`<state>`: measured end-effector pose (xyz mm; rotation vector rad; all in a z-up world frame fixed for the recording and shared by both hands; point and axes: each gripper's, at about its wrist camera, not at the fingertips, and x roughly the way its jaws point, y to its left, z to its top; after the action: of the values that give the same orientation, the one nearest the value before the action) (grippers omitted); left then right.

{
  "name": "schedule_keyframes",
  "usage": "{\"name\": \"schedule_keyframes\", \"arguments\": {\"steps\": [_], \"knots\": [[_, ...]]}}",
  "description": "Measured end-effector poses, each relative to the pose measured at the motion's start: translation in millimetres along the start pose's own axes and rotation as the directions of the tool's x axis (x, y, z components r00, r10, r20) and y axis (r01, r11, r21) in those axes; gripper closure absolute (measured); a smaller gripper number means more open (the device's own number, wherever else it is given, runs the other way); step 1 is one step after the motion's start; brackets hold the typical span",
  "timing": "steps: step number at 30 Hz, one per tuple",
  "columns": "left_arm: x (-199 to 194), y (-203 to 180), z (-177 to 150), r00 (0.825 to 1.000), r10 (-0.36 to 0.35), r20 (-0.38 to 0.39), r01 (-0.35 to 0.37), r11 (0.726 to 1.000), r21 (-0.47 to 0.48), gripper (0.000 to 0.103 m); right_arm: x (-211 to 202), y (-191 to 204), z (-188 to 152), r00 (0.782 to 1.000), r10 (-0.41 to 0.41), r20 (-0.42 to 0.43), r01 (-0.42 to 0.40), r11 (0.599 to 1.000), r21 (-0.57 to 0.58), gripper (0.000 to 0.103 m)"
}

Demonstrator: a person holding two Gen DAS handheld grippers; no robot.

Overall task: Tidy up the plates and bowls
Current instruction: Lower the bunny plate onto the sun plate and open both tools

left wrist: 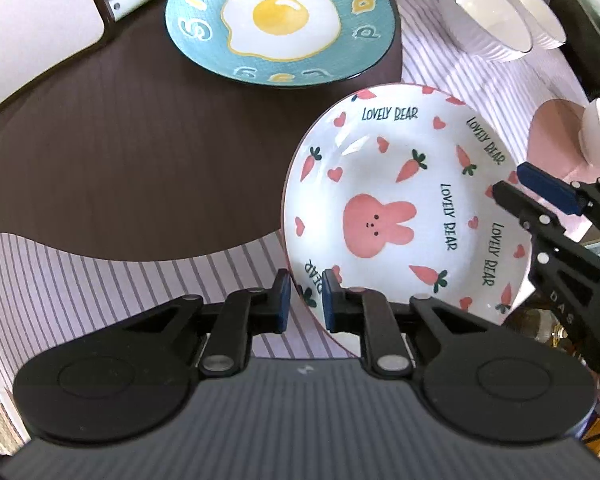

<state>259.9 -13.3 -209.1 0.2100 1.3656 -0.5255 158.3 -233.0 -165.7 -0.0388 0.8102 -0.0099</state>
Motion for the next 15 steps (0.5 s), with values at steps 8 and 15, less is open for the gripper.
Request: {"name": "schedule_keyframes", "arguments": {"steps": [8,15], "knots": [[-44,3,-9,0.999,-0.015,0.043,0.014,0.999,0.035,0.085,-28,0,23,0.998,0.062,0.028,-0.064,0.995,0.071,0.055],[-81,9,-6,0.994,-0.026,0.110,0.021,0.999,0.046,0.074,-47,-12,51,0.988,0.129,0.080,-0.138,0.982,0.128,0.042]]}}
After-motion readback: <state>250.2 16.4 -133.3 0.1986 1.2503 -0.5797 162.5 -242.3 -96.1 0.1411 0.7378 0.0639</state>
